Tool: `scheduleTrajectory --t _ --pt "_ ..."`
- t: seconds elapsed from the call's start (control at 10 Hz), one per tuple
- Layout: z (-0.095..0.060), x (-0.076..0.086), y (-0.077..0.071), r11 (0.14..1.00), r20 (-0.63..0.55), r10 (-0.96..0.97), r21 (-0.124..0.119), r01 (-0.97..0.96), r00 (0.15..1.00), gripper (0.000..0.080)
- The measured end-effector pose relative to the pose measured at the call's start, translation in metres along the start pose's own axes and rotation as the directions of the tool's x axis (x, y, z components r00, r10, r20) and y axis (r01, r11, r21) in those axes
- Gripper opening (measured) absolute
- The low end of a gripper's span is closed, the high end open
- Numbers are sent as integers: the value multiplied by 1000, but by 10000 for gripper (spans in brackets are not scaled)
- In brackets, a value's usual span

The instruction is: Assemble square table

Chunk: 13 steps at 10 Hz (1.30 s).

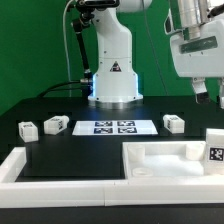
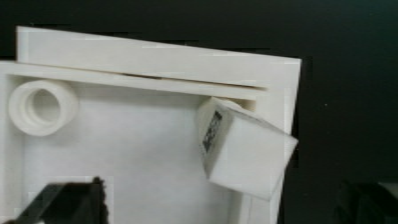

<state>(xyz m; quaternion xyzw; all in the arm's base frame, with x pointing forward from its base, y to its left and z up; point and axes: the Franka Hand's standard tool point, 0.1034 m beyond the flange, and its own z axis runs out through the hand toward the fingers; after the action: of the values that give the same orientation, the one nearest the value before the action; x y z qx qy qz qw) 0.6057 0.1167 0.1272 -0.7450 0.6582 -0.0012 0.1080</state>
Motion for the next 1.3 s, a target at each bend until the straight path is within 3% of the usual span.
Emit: scheduleTrajectory --t 0.5,0.7,0.9,1.3 --pt "2 2 2 998 -1 -59 4 59 998 649" --pt "6 6 24 992 0 -127 -5 127 992 649" --pt "13 -13 34 952 1 -306 -34 305 952 649" --pt "15 -12 36 834 9 -551 -33 551 835 649"
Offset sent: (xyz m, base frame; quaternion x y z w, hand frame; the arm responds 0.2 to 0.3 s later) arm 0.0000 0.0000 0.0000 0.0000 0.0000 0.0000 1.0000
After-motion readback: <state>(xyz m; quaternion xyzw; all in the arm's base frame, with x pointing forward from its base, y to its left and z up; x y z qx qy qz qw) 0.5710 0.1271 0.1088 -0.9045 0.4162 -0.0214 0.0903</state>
